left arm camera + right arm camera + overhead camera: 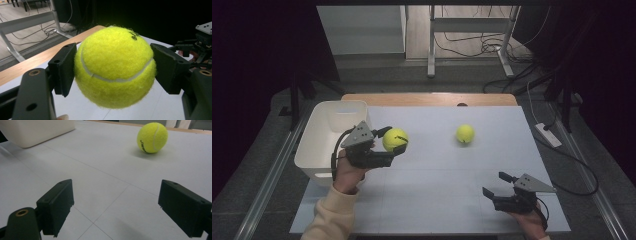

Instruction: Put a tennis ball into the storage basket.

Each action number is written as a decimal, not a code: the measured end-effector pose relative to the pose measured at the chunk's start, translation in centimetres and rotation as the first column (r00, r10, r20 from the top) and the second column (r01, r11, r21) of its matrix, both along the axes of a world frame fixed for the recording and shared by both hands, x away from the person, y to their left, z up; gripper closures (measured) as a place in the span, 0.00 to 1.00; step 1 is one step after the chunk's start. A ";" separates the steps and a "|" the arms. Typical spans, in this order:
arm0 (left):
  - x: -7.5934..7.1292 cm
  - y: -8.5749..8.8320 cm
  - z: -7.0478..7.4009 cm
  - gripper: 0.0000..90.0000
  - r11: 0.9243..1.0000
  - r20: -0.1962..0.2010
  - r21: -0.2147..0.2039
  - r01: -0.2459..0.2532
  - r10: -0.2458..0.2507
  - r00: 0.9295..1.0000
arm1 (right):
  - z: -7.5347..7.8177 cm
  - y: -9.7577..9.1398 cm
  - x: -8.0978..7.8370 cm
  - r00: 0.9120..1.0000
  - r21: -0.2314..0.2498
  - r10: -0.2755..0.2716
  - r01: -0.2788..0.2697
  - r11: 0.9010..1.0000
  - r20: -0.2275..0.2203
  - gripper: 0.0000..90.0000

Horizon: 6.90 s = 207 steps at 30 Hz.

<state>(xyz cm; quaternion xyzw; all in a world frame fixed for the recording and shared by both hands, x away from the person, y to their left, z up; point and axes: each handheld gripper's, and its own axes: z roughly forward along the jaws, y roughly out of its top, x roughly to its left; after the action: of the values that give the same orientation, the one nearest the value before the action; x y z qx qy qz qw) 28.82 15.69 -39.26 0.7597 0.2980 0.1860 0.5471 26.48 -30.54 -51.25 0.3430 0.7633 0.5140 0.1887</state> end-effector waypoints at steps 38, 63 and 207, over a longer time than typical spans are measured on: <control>2.0 3.5 0.8 0.29 0.985 -0.021 -0.053 -0.164 0.163 0.986 | 0.0 -0.1 0.0 1.000 0.001 -0.004 0.004 1.000 -0.001 0.15; 4.8 6.2 1.2 0.29 0.972 -0.122 -0.062 -0.228 0.219 0.968 | 0.0 -0.1 0.0 1.000 0.009 -0.011 0.011 1.000 -0.004 0.15; 7.7 10.1 1.7 0.12 0.960 -0.160 -0.027 -0.277 0.270 0.950 | -0.1 -0.1 0.3 1.000 0.010 -0.026 0.026 1.000 -0.006 0.15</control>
<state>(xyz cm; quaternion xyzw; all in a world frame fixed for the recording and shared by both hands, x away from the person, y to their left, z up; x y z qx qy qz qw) 36.47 25.80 -37.59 0.7096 0.4465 0.1930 0.5098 26.74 -30.68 -51.30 0.3554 0.7565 0.5145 0.1915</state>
